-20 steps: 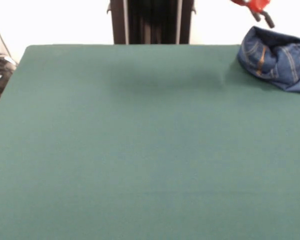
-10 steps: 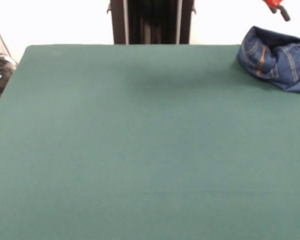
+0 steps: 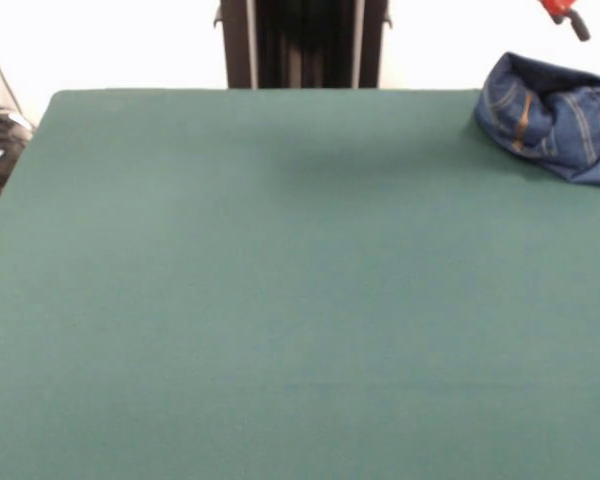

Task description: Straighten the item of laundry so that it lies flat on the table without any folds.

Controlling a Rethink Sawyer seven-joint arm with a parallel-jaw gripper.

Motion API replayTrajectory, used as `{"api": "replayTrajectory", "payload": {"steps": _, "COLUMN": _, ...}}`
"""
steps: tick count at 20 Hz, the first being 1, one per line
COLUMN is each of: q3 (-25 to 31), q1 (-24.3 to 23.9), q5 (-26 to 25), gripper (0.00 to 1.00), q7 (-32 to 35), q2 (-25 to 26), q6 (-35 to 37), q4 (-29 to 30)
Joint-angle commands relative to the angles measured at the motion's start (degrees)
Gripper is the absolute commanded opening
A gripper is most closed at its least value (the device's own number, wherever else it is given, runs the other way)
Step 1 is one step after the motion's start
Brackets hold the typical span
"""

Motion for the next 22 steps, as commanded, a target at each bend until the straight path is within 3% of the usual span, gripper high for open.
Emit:
{"api": "replayTrajectory", "payload": {"steps": 1, "q3": -1.9, "q1": 2.6, "q5": 2.5, "gripper": 1.0, "q7": 11.2, "q2": 0.4, "q6": 2.5, "q4": -9.1}}
{"api": "replayTrajectory", "payload": {"steps": 12, "q3": -13.4, "q1": 9.2, "q5": 4.9, "gripper": 1.0, "q7": 4.0, "q2": -0.3, "q6": 11.8, "q4": -17.5}}
{"api": "replayTrajectory", "payload": {"steps": 22, "q3": -21.3, "q1": 13.2, "q5": 0.6, "gripper": 1.0, "q7": 2.9, "q2": -0.4, "q6": 23.1, "q4": -26.5}}
